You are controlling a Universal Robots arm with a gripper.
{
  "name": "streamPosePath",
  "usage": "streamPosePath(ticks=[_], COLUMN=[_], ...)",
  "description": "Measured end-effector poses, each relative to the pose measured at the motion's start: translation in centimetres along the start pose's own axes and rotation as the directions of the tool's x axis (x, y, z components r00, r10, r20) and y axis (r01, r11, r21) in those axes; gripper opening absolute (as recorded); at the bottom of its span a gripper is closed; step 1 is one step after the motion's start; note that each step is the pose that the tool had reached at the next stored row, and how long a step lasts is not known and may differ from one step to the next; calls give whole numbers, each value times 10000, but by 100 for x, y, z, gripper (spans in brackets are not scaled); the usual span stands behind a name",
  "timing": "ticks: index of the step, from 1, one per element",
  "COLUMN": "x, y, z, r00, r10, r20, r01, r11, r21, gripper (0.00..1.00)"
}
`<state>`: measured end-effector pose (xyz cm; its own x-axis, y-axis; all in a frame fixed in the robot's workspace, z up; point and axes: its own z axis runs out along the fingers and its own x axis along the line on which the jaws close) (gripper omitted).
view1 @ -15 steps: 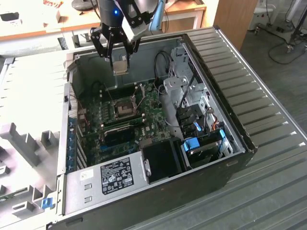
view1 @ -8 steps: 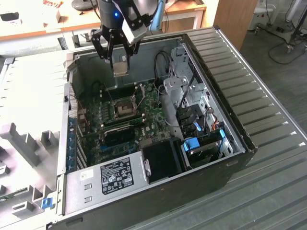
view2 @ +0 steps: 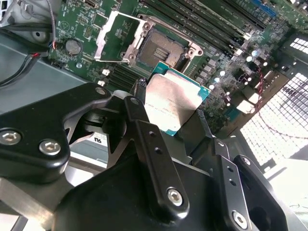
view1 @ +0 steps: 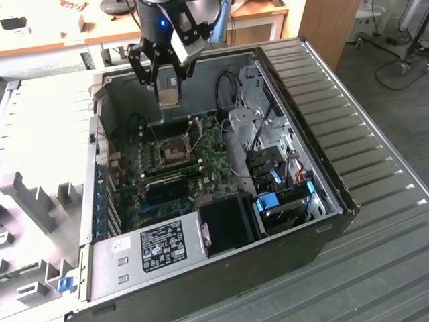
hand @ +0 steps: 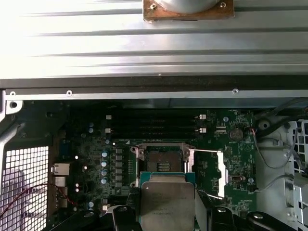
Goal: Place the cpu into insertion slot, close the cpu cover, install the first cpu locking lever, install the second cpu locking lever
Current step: 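Place the cpu into insertion slot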
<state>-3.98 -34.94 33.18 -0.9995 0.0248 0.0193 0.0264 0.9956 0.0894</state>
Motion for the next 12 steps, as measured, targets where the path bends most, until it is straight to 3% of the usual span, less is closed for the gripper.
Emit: streamPosePath(ticks=[12], x=[-1], y=[-5], z=[53], r00=[10000], r10=[0], r20=[-1], r01=[0], r11=[10000], r21=[2], gripper=[54])
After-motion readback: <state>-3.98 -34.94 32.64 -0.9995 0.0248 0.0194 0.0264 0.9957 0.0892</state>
